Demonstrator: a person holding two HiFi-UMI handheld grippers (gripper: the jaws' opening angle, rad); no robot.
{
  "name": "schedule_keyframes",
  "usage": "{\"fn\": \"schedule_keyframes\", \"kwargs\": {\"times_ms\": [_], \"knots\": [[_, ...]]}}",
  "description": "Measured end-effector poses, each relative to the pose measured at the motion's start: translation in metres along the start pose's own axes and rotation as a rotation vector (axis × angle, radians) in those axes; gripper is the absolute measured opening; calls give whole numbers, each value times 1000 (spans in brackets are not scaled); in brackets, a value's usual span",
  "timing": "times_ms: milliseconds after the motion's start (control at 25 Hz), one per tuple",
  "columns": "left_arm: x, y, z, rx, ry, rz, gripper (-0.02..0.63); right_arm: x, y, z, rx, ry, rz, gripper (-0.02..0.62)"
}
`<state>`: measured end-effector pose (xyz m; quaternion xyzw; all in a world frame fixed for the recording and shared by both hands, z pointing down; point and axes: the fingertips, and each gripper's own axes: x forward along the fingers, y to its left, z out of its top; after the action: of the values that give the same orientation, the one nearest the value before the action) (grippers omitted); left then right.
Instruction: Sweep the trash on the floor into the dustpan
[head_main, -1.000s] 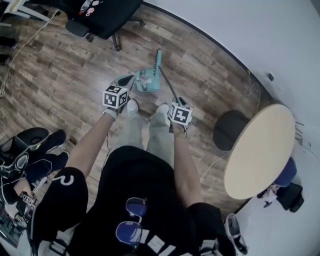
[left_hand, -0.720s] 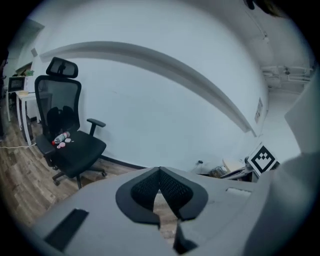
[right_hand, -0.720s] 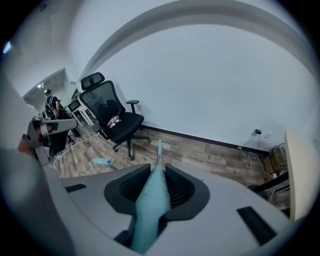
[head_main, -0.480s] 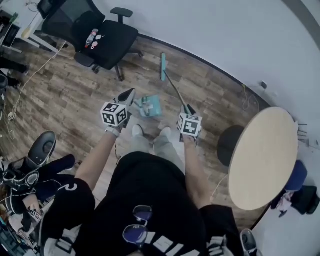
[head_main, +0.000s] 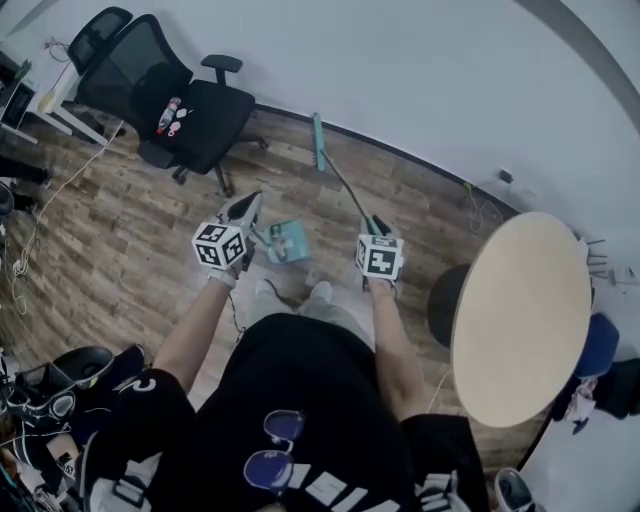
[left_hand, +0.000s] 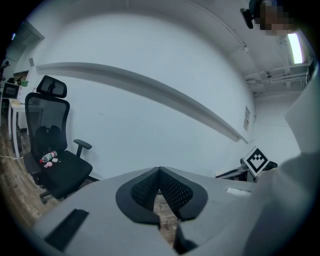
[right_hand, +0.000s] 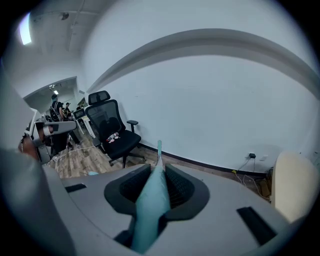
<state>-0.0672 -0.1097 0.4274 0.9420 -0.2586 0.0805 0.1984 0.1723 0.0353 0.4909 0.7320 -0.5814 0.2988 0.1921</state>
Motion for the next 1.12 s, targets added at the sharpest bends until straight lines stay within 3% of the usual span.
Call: {"fn": "schedule_keyframes", "kwargs": {"times_ms": [1120], "knots": [[-2, -4, -4, -5, 47, 12, -3, -3, -25, 4, 5, -9, 4, 84]]}}
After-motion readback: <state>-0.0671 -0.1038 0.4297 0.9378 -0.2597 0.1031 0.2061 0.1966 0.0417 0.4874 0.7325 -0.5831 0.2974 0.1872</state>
